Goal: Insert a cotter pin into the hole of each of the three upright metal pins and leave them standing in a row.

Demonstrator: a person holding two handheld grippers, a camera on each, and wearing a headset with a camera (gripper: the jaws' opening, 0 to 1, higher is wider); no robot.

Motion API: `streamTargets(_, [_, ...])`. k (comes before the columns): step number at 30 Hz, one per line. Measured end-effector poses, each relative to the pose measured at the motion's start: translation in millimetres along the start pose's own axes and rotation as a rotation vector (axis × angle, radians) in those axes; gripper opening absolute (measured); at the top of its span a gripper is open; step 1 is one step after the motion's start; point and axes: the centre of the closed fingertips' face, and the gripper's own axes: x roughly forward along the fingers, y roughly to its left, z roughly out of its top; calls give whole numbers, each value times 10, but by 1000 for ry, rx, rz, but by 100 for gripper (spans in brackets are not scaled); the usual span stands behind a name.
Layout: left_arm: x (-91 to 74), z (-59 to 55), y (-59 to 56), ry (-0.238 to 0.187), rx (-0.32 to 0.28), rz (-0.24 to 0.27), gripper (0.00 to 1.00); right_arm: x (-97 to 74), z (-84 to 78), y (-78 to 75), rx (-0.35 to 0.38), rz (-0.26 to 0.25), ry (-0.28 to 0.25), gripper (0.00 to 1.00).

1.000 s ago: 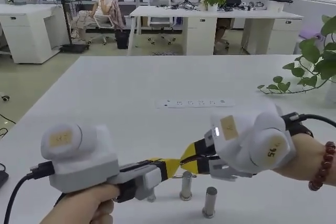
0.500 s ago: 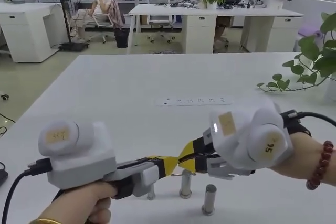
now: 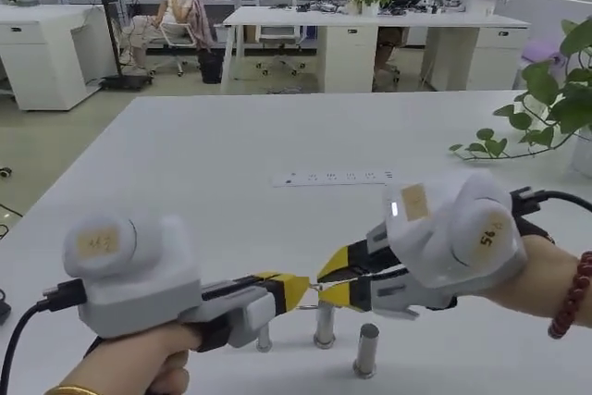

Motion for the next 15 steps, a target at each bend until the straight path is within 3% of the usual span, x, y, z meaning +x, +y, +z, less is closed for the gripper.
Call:
streamTargets(4, [-22, -19, -6, 8, 32, -5, 0, -34, -33, 4, 66, 14, -6, 12])
streamTargets(15, [-77, -108, -111, 46, 139, -58, 0, -167, -97, 83, 273, 121, -27, 19])
